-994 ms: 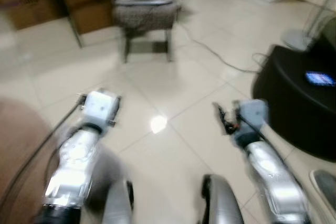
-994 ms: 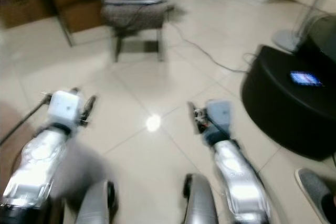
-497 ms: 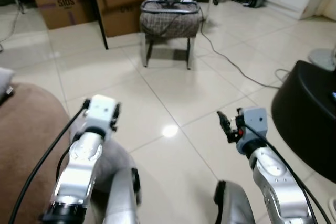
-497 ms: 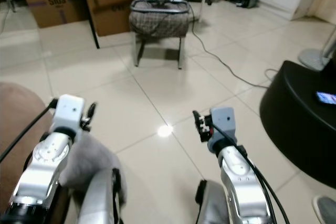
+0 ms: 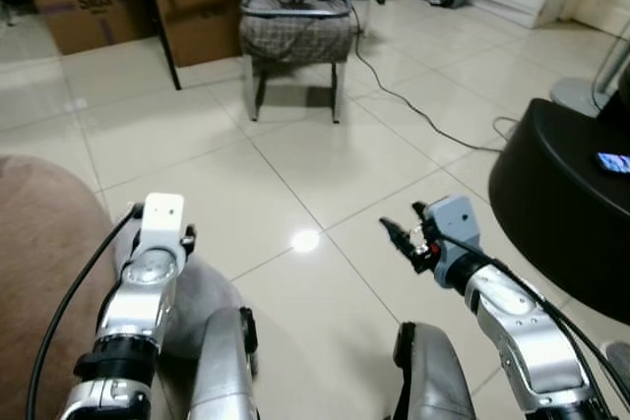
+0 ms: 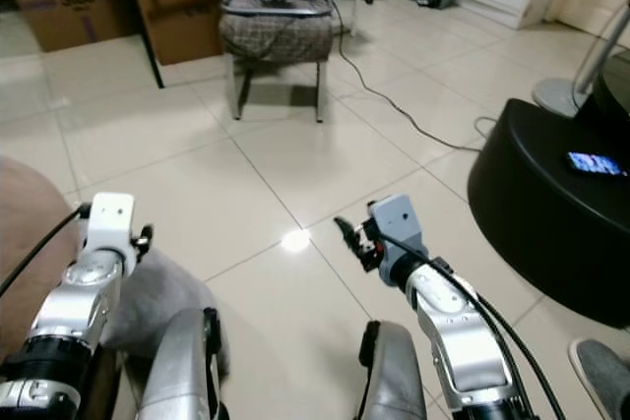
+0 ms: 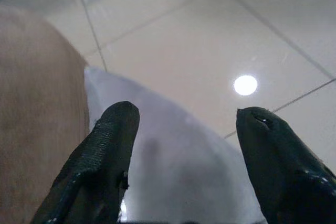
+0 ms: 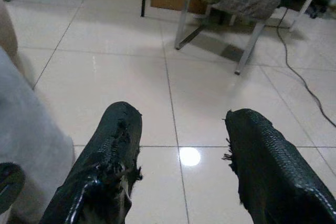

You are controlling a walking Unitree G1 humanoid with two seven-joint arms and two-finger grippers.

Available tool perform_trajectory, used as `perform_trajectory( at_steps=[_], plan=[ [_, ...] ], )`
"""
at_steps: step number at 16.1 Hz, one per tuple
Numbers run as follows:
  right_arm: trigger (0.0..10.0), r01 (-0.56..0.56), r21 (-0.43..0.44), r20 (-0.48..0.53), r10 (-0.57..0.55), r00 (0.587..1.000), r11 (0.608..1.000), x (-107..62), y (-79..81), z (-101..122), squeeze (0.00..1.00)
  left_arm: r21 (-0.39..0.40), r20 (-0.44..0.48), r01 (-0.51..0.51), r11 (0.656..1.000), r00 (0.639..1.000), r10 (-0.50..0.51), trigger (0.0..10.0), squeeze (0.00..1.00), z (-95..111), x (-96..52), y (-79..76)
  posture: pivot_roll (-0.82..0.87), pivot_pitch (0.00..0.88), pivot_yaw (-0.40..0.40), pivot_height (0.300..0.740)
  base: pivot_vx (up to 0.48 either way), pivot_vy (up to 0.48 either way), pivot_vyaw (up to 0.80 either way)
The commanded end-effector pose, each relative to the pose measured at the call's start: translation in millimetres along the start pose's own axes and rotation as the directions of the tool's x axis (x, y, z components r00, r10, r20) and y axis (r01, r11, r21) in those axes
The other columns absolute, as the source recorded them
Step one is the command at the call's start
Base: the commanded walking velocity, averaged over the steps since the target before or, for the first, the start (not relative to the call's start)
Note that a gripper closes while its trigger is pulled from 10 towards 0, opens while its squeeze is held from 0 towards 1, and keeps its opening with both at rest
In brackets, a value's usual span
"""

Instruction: Move the pillow to the sofa from floor

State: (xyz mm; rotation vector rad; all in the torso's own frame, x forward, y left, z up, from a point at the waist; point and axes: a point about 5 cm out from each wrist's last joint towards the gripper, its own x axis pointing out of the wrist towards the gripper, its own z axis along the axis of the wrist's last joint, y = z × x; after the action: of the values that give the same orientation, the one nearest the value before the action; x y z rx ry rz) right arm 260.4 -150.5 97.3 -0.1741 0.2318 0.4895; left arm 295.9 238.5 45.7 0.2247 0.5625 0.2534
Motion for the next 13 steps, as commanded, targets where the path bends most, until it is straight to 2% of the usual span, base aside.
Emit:
perform_trajectory(
  at_steps=[1, 3, 6, 7, 8, 10, 11, 13],
  plan=[
    [10.0, -0.067, -0.015, 0.017, 0.067, 0.998, 0.998, 1.3, 4.9, 9, 0.0, -0.021, -0.031, -0.055, 0.998, 0.998, 0.054, 10.0, 0.0, 0, 4.9, 9.2, -0.01, 0.0, -0.03, 0.526, 0.0, 0.0, 0.0],
    [10.0, -0.184, -0.029, 0.006, 0.184, 0.983, 0.983, -0.3, 13.3, 12, 0.0, 0.01, -0.091, -0.114, 0.993, 0.989, 0.115, 10.0, 0.0, -13, 11.2, 21.5, -0.01, 0.0, -0.041, 0.526, 0.0, 0.0, 0.0],
    [10.0, -0.267, -0.017, 0.003, 0.267, 0.964, 0.963, -3.1, 18.6, 15, 0.0, 0.044, -0.104, -0.135, 0.99, 0.985, 0.139, 10.0, 0.0, -21, 13.0, 29.6, -0.02, 0.034, -0.049, 0.526, 0.0, 0.0, 0.0],
    [10.0, -0.308, -0.006, -0.005, 0.308, 0.951, 0.951, -5.2, 21.2, 17, 0.0, 0.048, -0.139, -0.136, 0.99, 0.98, 0.141, 10.0, 0.0, -30, 13.8, 32.9, -0.03, 0.045, -0.048, 0.526, 0.0, 0.0, 0.0],
    [10.0, -0.355, 0.002, -0.01, 0.355, 0.935, 0.935, -6.9, 24.1, 19, 0.0, 0.033, -0.176, -0.134, 0.99, 0.975, 0.137, 10.0, 0.0, -39, 14.0, 34.4, -0.04, 0.057, -0.05, 0.526, 0.0, 0.0, 0.0],
    [10.0, -0.443, 0.022, -0.009, 0.443, 0.896, 0.896, -12.3, 30.4, 25, 0.0, -0.079, -0.223, -0.107, 0.991, 0.971, 0.087, 10.0, 0.0, -51, 13.5, 30.3, -0.05, 0.073, -0.057, 0.526, 0.0, 0.0, 0.0],
    [10.0, -0.496, 0.016, -0.013, 0.496, 0.868, 0.868, -15.1, 34.4, 28, 0.0, -0.128, -0.262, -0.13, 0.983, 0.961, 0.093, 10.0, 0.0, -59, 12.5, 31.3, -0.06, 0.085, -0.059, 0.526, 0.0, 0.0, 0.0],
    [10.0, -0.537, 0.011, -0.021, 0.538, 0.843, 0.843, -18.5, 38.0, 32, 0.0, -0.132, -0.299, -0.152, 0.98, 0.948, 0.107, 10.0, 0.0, -68, 10.9, 32.5, -0.08, 0.096, -0.061, 0.526, 0.0, 0.0, 0.0]
  ],
)
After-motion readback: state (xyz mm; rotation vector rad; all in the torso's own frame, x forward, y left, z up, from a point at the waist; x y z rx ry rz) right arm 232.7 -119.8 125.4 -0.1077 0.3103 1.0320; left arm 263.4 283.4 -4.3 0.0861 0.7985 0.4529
